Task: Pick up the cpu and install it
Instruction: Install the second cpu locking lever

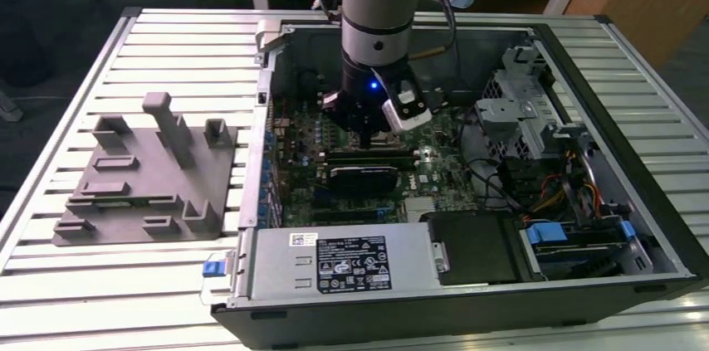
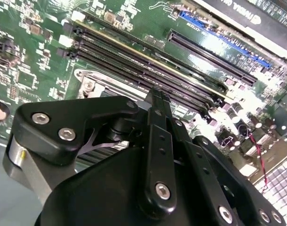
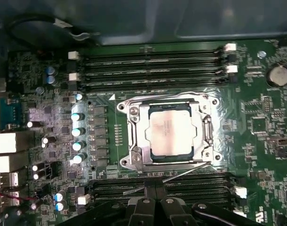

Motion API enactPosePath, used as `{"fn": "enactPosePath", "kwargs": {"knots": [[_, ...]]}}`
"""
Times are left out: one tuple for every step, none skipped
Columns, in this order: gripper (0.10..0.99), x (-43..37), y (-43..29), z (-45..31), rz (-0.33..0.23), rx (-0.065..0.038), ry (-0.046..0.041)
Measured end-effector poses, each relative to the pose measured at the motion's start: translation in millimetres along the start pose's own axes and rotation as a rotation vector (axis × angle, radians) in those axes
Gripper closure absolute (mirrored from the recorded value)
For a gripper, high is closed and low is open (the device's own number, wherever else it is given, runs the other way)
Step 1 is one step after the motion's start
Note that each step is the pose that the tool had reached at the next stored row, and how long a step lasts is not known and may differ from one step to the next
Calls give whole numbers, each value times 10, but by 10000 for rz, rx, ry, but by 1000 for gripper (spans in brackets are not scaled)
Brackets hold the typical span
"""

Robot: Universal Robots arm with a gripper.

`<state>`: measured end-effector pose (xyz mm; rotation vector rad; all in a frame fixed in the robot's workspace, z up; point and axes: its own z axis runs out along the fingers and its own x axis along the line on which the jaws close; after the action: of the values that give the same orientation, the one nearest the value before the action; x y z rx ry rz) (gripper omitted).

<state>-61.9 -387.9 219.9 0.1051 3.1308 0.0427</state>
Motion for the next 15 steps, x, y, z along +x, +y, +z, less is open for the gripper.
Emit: {"fn": "enactPosePath", "kwargs": {"knots": [[980,9,-4,5,-60,-26,3],[980,18,-8,10,-115,-49,7],[980,29,-15,15,-163,-65,8],[980,41,-21,20,-204,-82,11],[980,51,-25,25,-245,-112,14],[980,58,-29,32,-288,-166,18],[980,65,-33,39,-335,-229,24],[980,71,-36,46,-373,-295,29],[980,78,-40,53,-409,-389,35],[980,84,-43,60,-438,-479,40],[980,89,-46,65,-468,-573,46],[980,93,-50,70,-492,-675,52],[980,97,-56,75,-513,-768,57],[980,101,-63,80,-532,-843,60],[980,104,-73,84,-549,-905,64]]}}
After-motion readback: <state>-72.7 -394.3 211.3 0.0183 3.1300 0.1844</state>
